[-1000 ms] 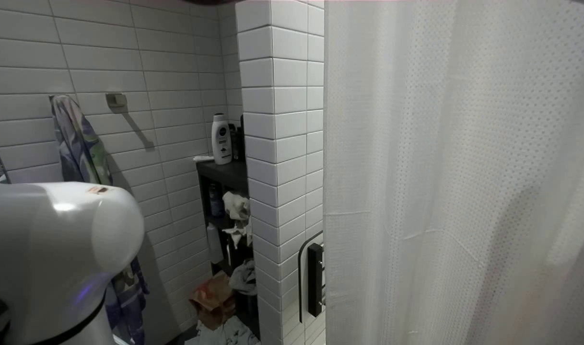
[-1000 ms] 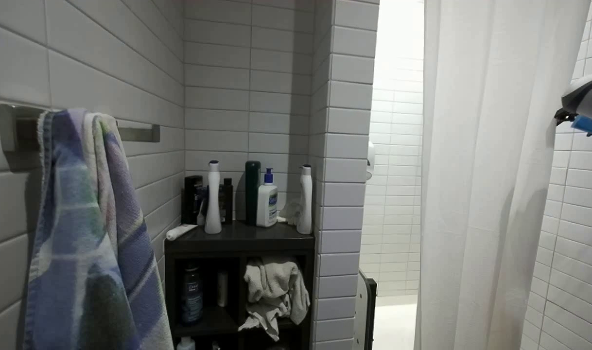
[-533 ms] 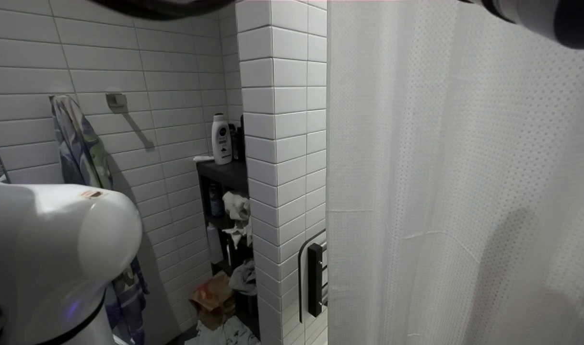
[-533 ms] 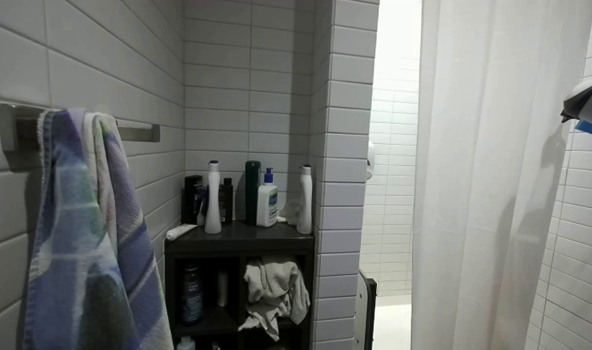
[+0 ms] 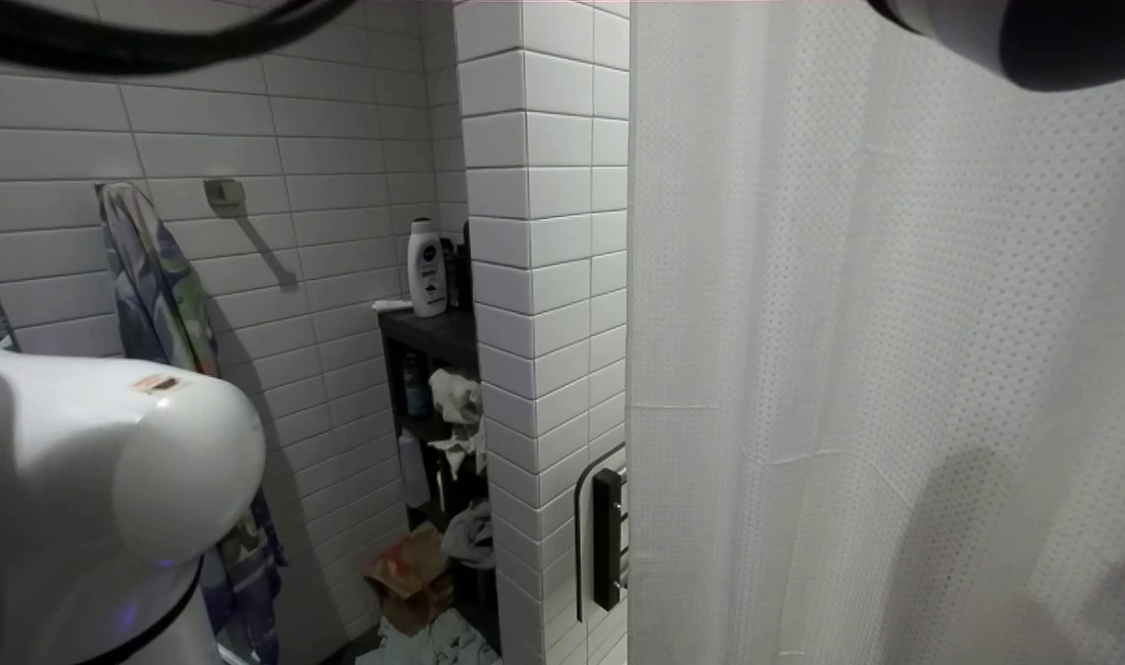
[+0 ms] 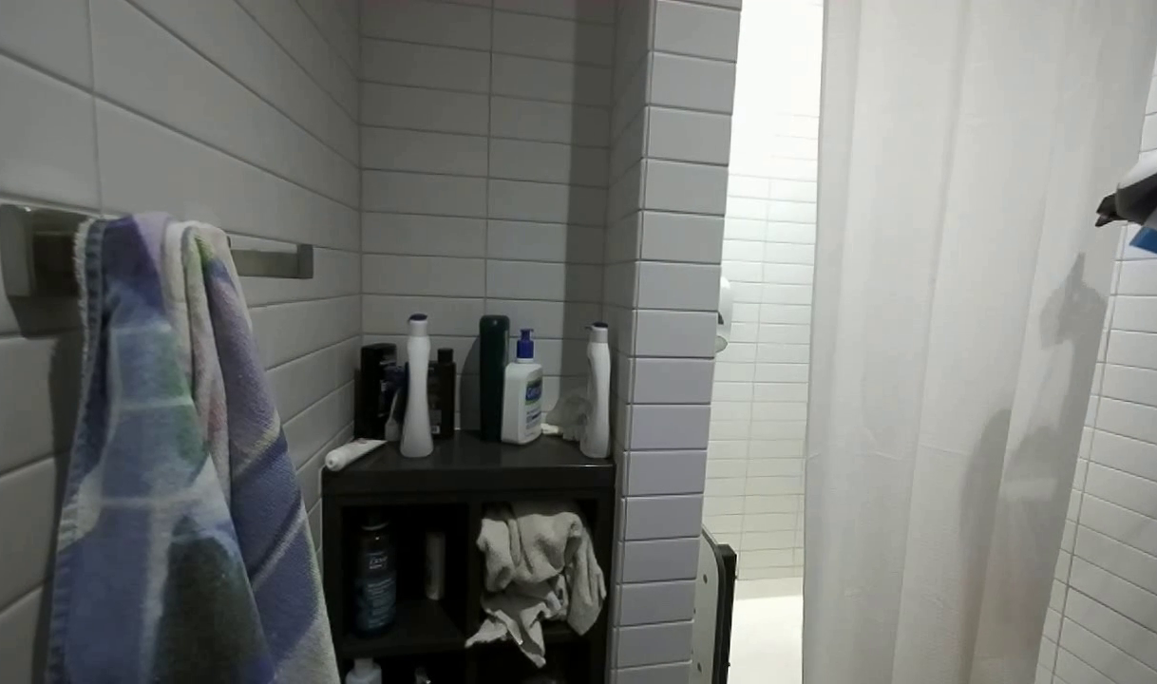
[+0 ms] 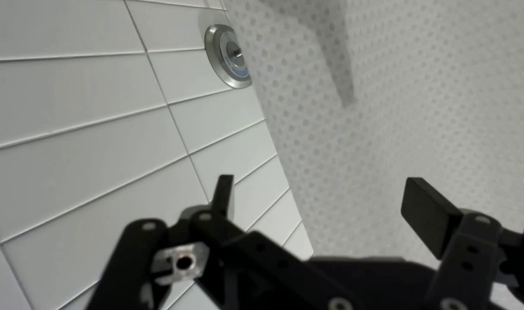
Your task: Draw the curtain to the right.
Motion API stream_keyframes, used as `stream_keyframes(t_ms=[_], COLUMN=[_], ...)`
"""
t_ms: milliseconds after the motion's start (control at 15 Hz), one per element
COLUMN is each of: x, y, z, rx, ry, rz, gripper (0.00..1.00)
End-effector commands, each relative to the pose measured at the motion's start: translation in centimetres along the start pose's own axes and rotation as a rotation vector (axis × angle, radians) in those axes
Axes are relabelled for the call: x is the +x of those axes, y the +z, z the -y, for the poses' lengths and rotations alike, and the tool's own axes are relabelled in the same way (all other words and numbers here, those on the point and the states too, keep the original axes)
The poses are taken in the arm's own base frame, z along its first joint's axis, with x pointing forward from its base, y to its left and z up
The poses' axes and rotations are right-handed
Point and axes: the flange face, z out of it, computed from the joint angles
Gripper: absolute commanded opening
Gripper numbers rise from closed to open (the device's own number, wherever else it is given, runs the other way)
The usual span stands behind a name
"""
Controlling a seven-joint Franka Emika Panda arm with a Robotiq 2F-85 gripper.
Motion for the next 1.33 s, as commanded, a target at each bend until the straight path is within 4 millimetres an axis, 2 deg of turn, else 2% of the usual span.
stream_keyframes(t_ms=[0,333,667,1267], x=[-1.2,-3.1,-4.4,-6.7], y=[-1.9,-2.7,-3.7,-5.4], z=[1.9,5.3,7.7,9.6], rx=[0.117,0.256,0.334,0.414], ry=[-0.097,-0.237,-0.31,-0.39], rz=[-0.002,0.022,0.006,-0.019], gripper=[1.0,1.0,1.0,1.0])
